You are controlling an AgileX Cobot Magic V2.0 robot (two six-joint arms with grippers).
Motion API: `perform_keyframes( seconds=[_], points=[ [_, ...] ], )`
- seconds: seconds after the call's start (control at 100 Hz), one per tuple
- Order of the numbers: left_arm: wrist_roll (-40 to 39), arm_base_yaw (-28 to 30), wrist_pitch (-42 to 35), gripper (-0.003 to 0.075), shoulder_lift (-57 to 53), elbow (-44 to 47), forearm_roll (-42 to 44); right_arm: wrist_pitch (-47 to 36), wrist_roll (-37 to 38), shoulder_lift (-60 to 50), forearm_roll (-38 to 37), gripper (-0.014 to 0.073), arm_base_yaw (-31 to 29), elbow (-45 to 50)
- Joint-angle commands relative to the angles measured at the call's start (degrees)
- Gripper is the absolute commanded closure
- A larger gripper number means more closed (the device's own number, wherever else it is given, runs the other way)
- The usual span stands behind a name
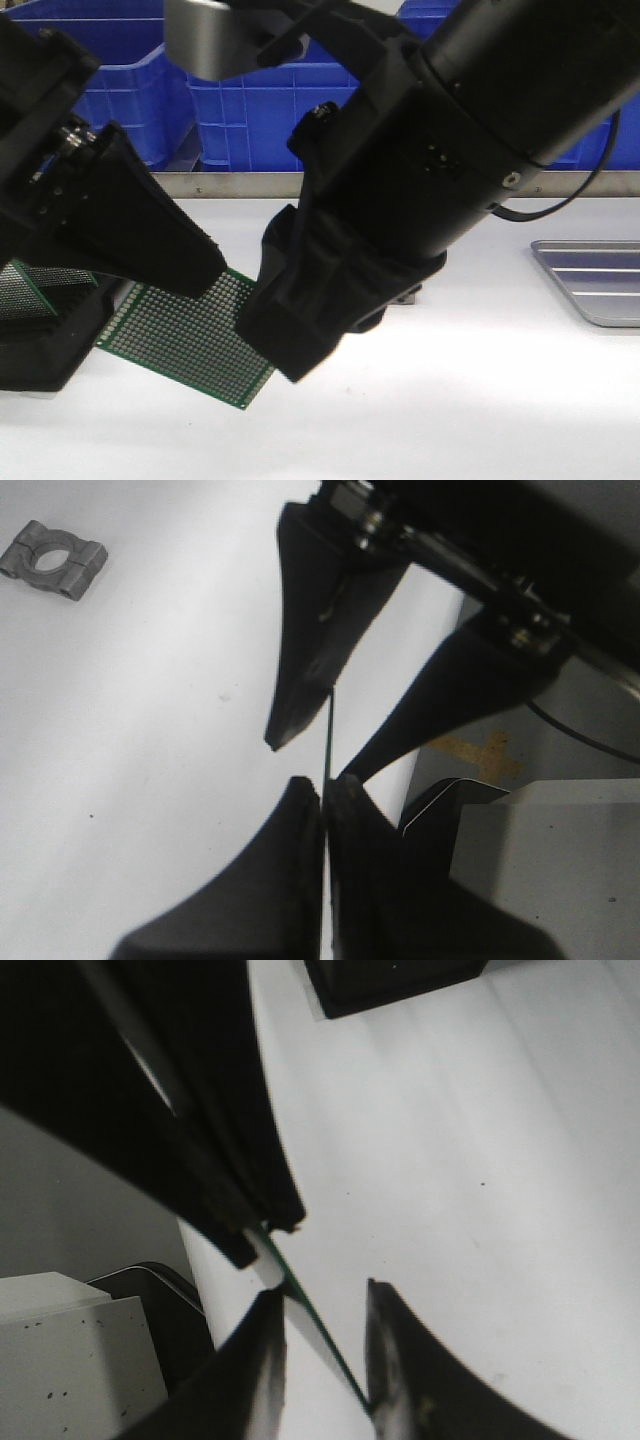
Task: Place circuit board on tray
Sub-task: 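Bring the right gripper to the held board and grasp its edge, then carry the board with the right gripper and lower it onto the silver tray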
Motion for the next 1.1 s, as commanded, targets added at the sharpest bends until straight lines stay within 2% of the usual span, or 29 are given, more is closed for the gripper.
perform_keyframes(
  seconds=[0.0,0.07,0.17,0.21,0.29,0.44,0.51,0.66,0.88,1.09],
  points=[
    [-0.4,-0.25,-0.22,0.0741,-1.23,-1.67,-2.9,-1.11,-0.52,-1.52,0.72,0.0585,0.11,-1.83],
    [-0.4,-0.25,-0.22,0.074,-1.23,-1.67,-2.9,-0.51,-0.52,-1.52,0.72,0.067,0.11,-1.83],
    [-0.4,-0.25,-0.22,0.0733,-1.23,-1.67,-2.9,0.29,-0.52,-1.52,0.88,0.0664,0.11,-1.83],
    [-0.4,-0.25,-0.22,0.0701,-1.23,-1.67,-2.9,0.35,-0.52,-1.52,1.08,0.0664,0.11,-1.83],
    [-0.4,-0.25,0.01,0.0572,-1.23,-1.67,-2.9,0.62,-0.52,-1.52,1.55,0.0664,0.11,-1.83],
    [-0.4,-0.25,-0.64,0.0197,-1.34,-1.67,-2.67,1.49,0.04,-2.03,2.44,0.0664,-0.23,-1.83],
    [-0.4,-0.25,-1.09,0.0138,-1.71,-1.67,-2.08,2.89,0.66,-2.97,3.33,0.0664,-1.67,-1.77],
    [-0.4,0.26,-3.33,0.0135,-3.83,-1.8,-1.79,7.83,1.01,-6.05,4.93,0.0664,-8.3,-1.31],
    [-0.4,0.26,-3.8,0.0135,-6.1,-1.8,-1.79,18.23,1.21,-8.07,5.39,0.0664,-24.45,-1.31],
    [-0.4,0.26,-3.8,0.0135,-6.1,-1.8,-2.0,16.23,7.26,-8.0,8.12,0.0664,-40.81,-1.31]
  ],
)
